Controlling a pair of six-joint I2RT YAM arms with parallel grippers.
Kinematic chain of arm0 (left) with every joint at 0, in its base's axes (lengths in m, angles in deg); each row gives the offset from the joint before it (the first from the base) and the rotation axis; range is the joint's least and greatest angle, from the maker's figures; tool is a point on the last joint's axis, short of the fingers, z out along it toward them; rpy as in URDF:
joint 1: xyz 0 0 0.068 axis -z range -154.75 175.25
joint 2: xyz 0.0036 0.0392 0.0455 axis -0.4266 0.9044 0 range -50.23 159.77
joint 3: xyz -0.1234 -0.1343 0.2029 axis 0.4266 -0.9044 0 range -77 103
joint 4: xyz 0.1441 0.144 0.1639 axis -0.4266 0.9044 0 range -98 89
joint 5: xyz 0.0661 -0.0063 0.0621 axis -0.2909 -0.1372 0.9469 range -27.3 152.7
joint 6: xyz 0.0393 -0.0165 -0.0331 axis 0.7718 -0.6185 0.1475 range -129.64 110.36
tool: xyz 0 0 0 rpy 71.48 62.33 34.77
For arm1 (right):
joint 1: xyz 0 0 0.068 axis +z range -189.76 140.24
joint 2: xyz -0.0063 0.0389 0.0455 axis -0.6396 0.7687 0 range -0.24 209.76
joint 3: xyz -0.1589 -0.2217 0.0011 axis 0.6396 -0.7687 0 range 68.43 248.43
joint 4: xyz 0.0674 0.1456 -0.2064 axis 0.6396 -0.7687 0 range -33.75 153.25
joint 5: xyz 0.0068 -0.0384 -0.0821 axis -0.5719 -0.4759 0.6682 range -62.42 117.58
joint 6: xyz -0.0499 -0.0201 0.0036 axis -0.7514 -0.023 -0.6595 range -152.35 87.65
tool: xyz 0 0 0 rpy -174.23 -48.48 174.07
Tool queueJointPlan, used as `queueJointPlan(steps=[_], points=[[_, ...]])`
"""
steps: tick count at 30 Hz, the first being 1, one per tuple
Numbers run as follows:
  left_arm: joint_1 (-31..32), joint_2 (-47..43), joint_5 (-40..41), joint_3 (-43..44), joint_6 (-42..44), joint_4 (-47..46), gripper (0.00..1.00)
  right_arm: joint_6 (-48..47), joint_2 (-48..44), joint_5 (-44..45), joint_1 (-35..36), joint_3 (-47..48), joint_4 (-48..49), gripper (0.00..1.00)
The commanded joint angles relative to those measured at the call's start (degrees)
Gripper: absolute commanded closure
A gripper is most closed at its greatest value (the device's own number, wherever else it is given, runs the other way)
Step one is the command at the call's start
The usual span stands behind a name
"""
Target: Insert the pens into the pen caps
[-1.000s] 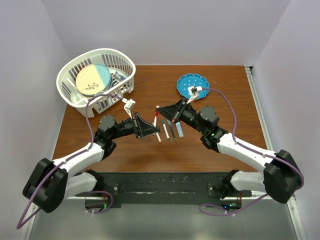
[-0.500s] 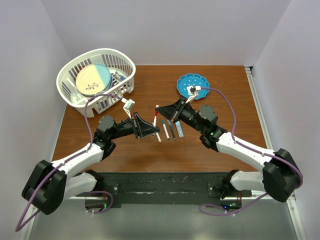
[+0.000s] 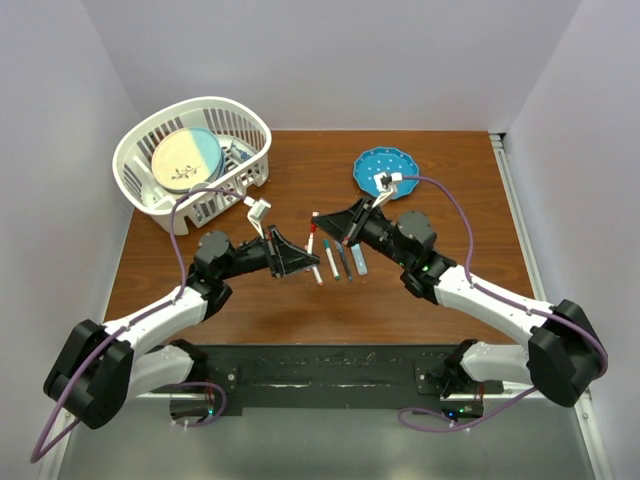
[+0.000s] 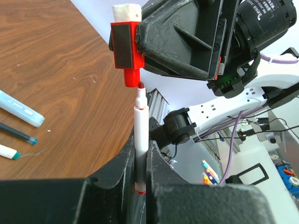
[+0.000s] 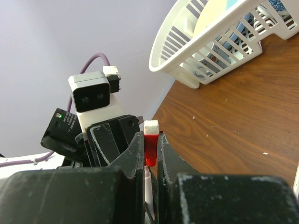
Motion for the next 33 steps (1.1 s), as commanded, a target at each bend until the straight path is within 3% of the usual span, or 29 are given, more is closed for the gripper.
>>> queueJointPlan(steps=[1, 33], points=[[0.1, -0.2, 0.4, 1.3, 1.6, -0.9, 1.0, -0.7, -1.4, -0.3, 0.4, 1.9, 1.0, 1.0], [0.1, -0.6, -0.5, 1.2, 1.4, -1.8, 1.0, -2.5, -0.9, -1.2, 0.4, 3.2, -1.4, 1.0]])
